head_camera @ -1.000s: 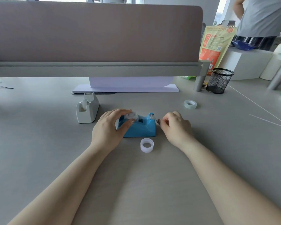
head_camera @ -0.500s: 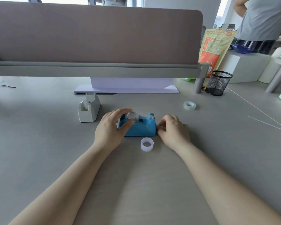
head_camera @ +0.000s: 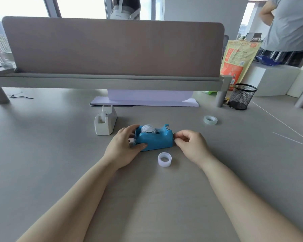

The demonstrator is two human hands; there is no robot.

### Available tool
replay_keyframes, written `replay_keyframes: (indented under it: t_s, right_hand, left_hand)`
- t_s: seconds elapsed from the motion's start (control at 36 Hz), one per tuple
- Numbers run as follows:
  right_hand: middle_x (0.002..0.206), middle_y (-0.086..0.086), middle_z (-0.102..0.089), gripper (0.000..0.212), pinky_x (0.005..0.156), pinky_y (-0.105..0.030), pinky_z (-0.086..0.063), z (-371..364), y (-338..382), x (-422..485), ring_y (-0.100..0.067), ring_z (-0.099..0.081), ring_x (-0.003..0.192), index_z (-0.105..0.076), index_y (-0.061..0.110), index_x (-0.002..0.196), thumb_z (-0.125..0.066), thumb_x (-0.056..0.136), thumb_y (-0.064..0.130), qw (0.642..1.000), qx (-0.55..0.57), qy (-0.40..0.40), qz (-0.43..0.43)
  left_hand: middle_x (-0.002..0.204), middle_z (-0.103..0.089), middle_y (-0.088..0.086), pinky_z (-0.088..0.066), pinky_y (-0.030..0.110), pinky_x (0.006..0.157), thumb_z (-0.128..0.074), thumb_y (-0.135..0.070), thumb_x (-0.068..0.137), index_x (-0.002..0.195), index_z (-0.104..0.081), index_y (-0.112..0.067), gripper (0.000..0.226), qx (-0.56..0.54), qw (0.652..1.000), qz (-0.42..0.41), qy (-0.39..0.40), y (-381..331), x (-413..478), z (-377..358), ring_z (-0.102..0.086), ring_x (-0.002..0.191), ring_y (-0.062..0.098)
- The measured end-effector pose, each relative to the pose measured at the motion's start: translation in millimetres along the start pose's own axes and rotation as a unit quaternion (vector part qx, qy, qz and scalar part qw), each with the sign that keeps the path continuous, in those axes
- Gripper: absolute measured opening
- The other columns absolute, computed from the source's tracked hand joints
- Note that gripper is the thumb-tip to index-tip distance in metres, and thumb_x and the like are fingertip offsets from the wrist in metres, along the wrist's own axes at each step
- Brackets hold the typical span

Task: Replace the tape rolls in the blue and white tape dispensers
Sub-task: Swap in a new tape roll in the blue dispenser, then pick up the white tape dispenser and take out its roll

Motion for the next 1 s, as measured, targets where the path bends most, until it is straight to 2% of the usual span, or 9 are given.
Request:
replay_keyframes:
  t_s: [0.14, 0.25, 0.39, 0.53, 0.67, 0.86, 0.94, 1.0]
  right_hand:
    - [0.083, 0.009, -0.066, 0.013, 0.077, -0.025, -0.048, -5.0, -2.5, 0.3, -0.011, -0.061, 0.081, -0.067, 0.025, 0.088, -0.06, 0.084, 0.015, 1.0, -0.025, 0.001, 0.01]
    - [0.082, 0.01, -0.065, 0.012, 0.074, -0.025, -0.048, -7.1, -3.0, 3.3, -0.011, -0.061, 0.08, -0.065, 0.026, 0.087, -0.059, 0.084, 0.016, 1.0, -0.024, -0.001, 0.009]
    - [0.082, 0.008, -0.064, 0.01, 0.076, -0.026, -0.047, -11.8, -0.5, 18.5, -0.014, -0.061, 0.083, -0.066, 0.023, 0.087, -0.06, 0.083, 0.015, 0.999, -0.043, -0.003, 0.012]
    - [0.075, 0.016, -0.061, 0.008, 0.078, -0.031, -0.05, -11.6, -3.1, 28.4, -0.016, -0.062, 0.084, -0.065, 0.024, 0.085, -0.059, 0.083, 0.018, 0.997, -0.071, -0.011, 0.009]
    - [0.077, 0.016, -0.063, 0.008, 0.078, -0.033, -0.05, -9.5, -3.5, 27.6, -0.015, -0.061, 0.08, -0.066, 0.023, 0.084, -0.06, 0.082, 0.018, 0.998, -0.058, -0.02, 0.02]
    - [0.079, 0.013, -0.064, 0.008, 0.077, -0.032, -0.05, -9.1, -1.7, 27.5, -0.014, -0.061, 0.08, -0.067, 0.021, 0.086, -0.06, 0.083, 0.018, 0.998, -0.055, -0.015, 0.026]
    - [0.082, 0.009, -0.066, 0.008, 0.078, -0.031, -0.049, -6.5, -2.3, 25.9, -0.015, -0.061, 0.081, -0.067, 0.019, 0.087, -0.06, 0.083, 0.018, 0.999, -0.042, -0.018, 0.025]
    - [0.082, 0.009, -0.066, 0.008, 0.076, -0.031, -0.048, -4.7, -3.7, 24.2, -0.014, -0.061, 0.081, -0.067, 0.019, 0.087, -0.06, 0.083, 0.018, 0.999, -0.03, -0.019, 0.02]
  left_hand:
    - [0.119, -0.05, -0.003, -0.048, 0.04, 0.093, -0.075, -0.038, 0.071, 0.123, -0.049, -0.028, 0.06, 0.035, 0.996, 0.035, -0.076, -2.1, -2.0, 6.1, -0.056, 0.107, 0.018]
    - [0.116, -0.051, 0.001, -0.048, 0.039, 0.091, -0.079, -0.047, 0.063, 0.114, -0.049, -0.023, 0.064, 0.056, 0.99, 0.051, -0.119, -3.8, 2.1, 9.6, -0.055, 0.106, 0.022]
    - [0.113, -0.051, 0.002, -0.046, 0.037, 0.086, -0.079, -0.054, 0.059, 0.107, -0.045, -0.02, 0.068, 0.083, 0.984, 0.069, -0.14, -6.0, 8.9, 7.2, -0.052, 0.106, 0.024]
    - [0.109, -0.047, 0.004, -0.04, 0.035, 0.081, -0.078, -0.055, 0.06, 0.103, -0.04, -0.016, 0.07, 0.087, 0.977, 0.101, -0.167, -8.5, 21.4, -0.6, -0.048, 0.107, 0.026]
    - [0.111, -0.047, 0.007, -0.04, 0.036, 0.081, -0.078, -0.056, 0.059, 0.101, -0.039, -0.013, 0.072, 0.084, 0.972, 0.135, -0.174, -8.6, 40.0, -8.5, -0.047, 0.109, 0.028]
    - [0.114, -0.046, 0.006, -0.041, 0.037, 0.087, -0.077, -0.062, 0.057, 0.105, -0.04, -0.013, 0.078, 0.074, 0.97, 0.154, -0.174, -5.2, 42.8, -10.6, -0.046, 0.113, 0.026]
    - [0.121, -0.043, 0.003, -0.037, 0.034, 0.096, -0.076, -0.064, 0.055, 0.117, -0.04, -0.014, 0.088, 0.056, 0.974, 0.137, -0.171, -6.1, 35.0, -8.7, -0.041, 0.119, 0.024]
    - [0.125, -0.042, 0.001, -0.033, 0.032, 0.102, -0.077, -0.062, 0.056, 0.124, -0.04, -0.017, 0.09, 0.047, 0.971, 0.118, -0.202, -6.7, 25.7, 3.5, -0.037, 0.123, 0.021]
Point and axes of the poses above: each hand's wrist, its own x-axis towards the middle knuckle, its own z-axis out of the back of the hand, y = z × x, the point moved 10 cm from there along x, towards the middle knuckle
